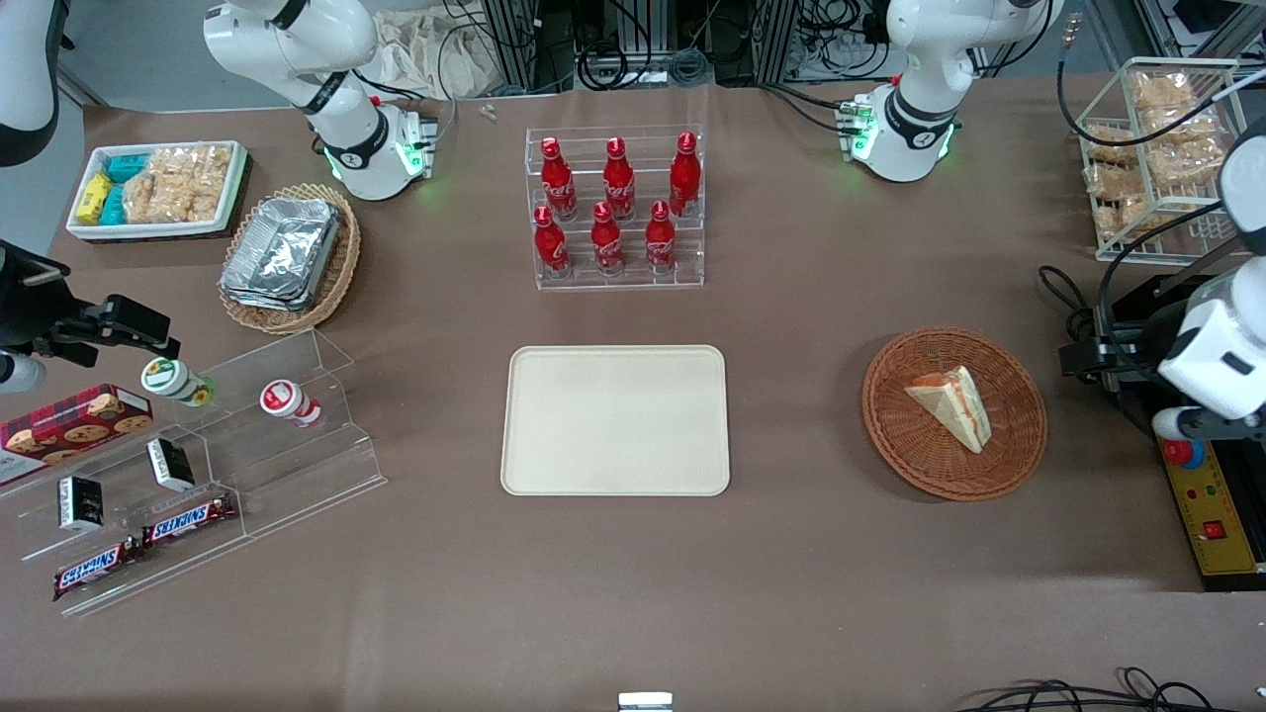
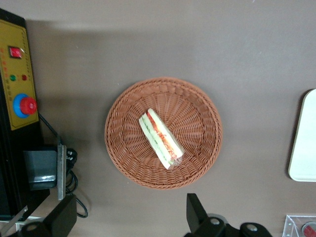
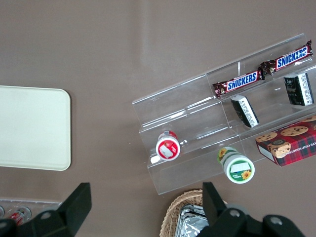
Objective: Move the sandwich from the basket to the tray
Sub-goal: 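Move the left gripper toward the wrapped sandwich in the wicker basket, then lower the left gripper over the sandwich and close on it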
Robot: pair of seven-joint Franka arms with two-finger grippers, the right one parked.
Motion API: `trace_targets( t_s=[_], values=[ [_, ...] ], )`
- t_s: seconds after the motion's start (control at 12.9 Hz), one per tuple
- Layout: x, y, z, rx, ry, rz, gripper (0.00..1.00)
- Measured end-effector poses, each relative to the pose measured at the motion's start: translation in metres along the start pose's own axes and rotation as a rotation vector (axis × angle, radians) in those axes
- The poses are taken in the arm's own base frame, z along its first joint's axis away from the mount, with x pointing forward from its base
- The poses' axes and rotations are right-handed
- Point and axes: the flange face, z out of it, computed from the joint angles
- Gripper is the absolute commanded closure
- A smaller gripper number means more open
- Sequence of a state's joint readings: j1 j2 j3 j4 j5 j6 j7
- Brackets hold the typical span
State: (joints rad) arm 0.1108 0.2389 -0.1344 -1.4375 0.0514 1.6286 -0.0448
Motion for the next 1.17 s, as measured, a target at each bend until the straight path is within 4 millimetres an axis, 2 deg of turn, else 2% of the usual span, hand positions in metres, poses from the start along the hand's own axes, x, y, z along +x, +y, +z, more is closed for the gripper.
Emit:
trace_targets(
  t_s=[0.08,0.31,0.54,0.78,1.17],
  values=[
    [0.0,0.0,-0.004,0.0,0.007,-0.001,0.0],
    [0.002,0.0,0.001,-0.001,-0.002,-0.008,0.0],
    [0.006,0.01,0.021,-0.002,-0.032,-0.193,0.0],
    [0.009,0.024,0.06,-0.002,-0.039,-0.359,0.0],
    [0.006,0.03,0.149,-0.009,-0.022,-0.556,0.0]
  ],
)
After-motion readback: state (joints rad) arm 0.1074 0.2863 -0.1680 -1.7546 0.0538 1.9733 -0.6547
